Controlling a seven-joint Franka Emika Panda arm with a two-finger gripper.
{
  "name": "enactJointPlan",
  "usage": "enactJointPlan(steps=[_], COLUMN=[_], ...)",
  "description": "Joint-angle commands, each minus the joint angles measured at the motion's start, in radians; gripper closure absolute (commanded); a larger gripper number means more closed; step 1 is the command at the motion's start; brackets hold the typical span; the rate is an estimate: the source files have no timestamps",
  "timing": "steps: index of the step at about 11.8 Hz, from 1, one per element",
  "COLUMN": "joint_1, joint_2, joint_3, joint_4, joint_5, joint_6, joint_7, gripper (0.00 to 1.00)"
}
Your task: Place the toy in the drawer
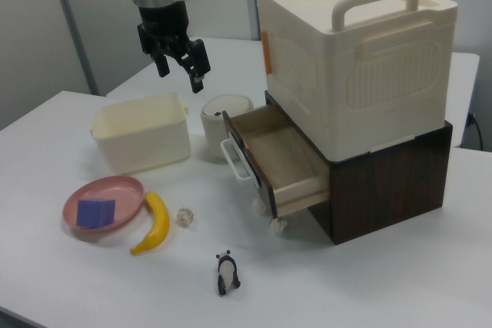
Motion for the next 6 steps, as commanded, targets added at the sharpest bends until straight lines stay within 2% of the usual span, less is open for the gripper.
enactJointPlan(steps=[1, 6], joint_1=[0.013, 0.002], joint_2=[0.004, 0.004], joint_3=[-0.014, -0.015], joint_4=[0.010, 0.017], joint_5=[-0.020, 0.002], joint_6=[-0.028, -0.038], joint_7=[-0.014, 0.027], gripper=[0.00, 0.00])
